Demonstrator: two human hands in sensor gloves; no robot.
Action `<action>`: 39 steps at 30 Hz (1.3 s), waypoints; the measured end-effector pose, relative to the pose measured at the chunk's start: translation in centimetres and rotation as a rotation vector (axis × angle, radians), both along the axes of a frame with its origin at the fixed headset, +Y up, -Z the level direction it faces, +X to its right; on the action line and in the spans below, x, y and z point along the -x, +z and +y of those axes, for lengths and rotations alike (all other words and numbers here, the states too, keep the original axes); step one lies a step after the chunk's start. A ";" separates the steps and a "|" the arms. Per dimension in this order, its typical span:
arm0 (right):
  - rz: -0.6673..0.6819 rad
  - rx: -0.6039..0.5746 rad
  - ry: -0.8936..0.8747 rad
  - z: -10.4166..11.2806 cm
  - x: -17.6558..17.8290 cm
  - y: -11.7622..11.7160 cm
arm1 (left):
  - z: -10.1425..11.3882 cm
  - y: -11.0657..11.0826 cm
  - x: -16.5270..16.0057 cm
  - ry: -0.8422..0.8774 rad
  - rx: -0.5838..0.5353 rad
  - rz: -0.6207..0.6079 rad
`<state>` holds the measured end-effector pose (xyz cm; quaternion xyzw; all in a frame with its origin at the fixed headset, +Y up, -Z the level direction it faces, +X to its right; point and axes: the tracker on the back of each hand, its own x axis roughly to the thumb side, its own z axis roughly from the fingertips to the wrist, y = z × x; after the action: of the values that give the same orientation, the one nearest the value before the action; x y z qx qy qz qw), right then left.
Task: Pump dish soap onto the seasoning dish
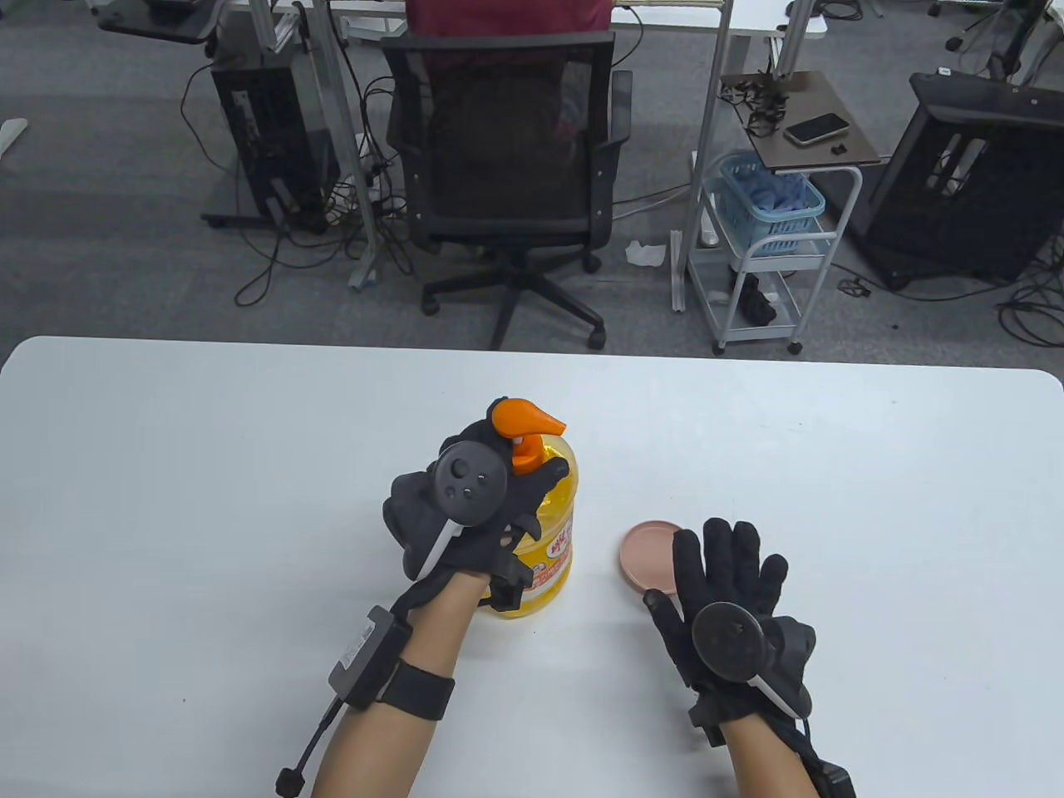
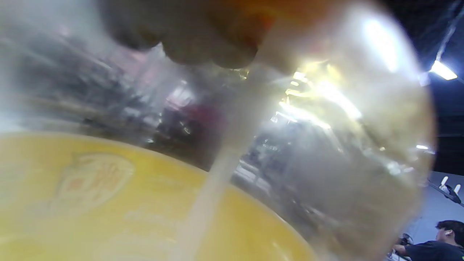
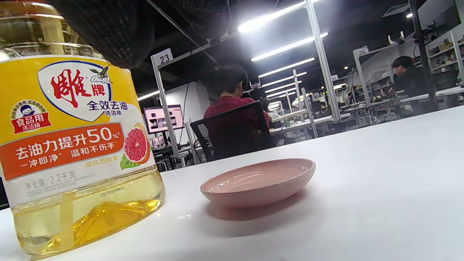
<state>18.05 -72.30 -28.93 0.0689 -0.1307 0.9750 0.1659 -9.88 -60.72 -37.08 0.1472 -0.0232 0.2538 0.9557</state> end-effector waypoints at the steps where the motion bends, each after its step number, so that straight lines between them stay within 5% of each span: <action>1: -0.002 0.001 -0.002 0.0 -0.1 0.0 | 0.0 0.1 -0.1 -0.008 0.005 -0.003; 7: -0.006 0.003 -0.009 0.0 -0.2 0.0 | 0.5 1.5 0.8 -0.111 -0.004 -0.074; 14: -0.005 0.005 -0.004 -0.1 -0.1 -0.1 | -0.7 4.5 5.5 -0.297 -0.093 -0.202; 21: 0.001 0.019 0.004 -0.3 0.2 -0.2 | -6.5 6.5 10.7 -0.371 0.007 -0.177; 28: -0.003 0.039 0.001 -0.8 0.4 -0.4 | -11.9 6.2 13.4 -0.381 0.134 -0.174; 39: -0.200 0.047 -0.101 -0.4 -1.2 -2.4 | -11.6 7.0 14.1 -0.357 0.132 -0.167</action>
<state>19.27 -72.72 -31.34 -0.0393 -0.1268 0.9702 0.2027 -24.02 -72.34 -30.07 0.0562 -0.1113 0.0925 0.9879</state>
